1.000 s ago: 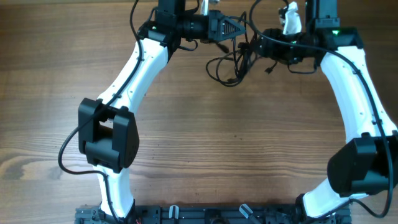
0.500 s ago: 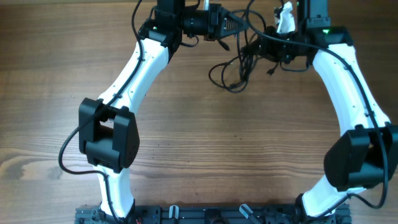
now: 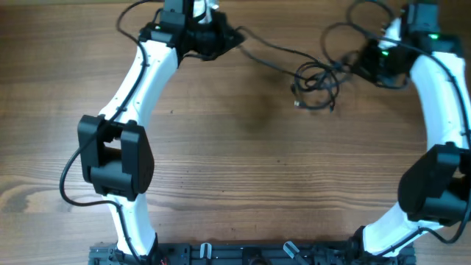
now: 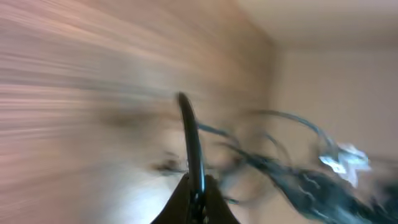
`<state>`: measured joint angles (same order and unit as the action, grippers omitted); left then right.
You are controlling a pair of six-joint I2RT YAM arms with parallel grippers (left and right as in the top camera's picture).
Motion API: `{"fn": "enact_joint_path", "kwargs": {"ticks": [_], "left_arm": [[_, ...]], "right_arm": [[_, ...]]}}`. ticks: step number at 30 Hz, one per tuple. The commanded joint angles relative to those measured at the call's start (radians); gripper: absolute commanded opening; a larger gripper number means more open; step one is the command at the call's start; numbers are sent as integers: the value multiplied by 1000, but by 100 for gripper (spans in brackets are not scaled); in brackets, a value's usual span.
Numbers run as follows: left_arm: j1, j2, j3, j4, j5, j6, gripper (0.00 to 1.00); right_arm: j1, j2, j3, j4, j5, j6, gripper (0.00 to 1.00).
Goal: Untangle cables
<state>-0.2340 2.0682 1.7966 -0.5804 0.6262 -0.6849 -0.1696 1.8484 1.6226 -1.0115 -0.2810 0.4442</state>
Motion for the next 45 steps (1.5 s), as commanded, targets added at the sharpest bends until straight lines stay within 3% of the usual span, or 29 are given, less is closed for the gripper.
{"fn": "enact_joint_path", "kwargs": {"ticks": [1,3,8,13,15,17,23,27,30,33,36,41,45], "left_arm": [[14,-23,6,-81,-429,152,4],[14,-23,6,-121,-491,181,4],[28,-23,6,-204,-713,222,4],[61,-28,6,-234,-736,324,4],[82,-34,6,-240,-769,340,4],[103,-45,6,-248,-803,341,4],[186,-98,6,-272,-853,356,4],[236,-137,6,-278,-852,368,4],[263,-163,6,-278,-852,372,4],[275,-186,6,-285,-814,372,4],[271,-191,6,-289,-666,414,4],[244,-191,6,-302,-486,425,4],[222,-209,8,-274,-370,500,4]], "right_arm": [[-23,-27,6,-42,286,0,4],[-23,-27,7,-42,270,2,4],[-26,-33,39,-17,-26,-154,4],[-27,-45,85,-15,-422,-401,4],[-27,-50,95,-22,-496,-447,4],[-33,-52,105,-24,-406,-375,4],[-68,-51,112,-77,171,-8,4],[-75,-51,103,-82,308,27,4],[-75,-42,103,-80,280,25,4],[-56,-26,103,-44,12,-120,4],[-3,-6,103,-37,-183,-218,4],[110,7,103,-36,-189,-231,4],[178,7,103,-34,-159,-175,4]]}}
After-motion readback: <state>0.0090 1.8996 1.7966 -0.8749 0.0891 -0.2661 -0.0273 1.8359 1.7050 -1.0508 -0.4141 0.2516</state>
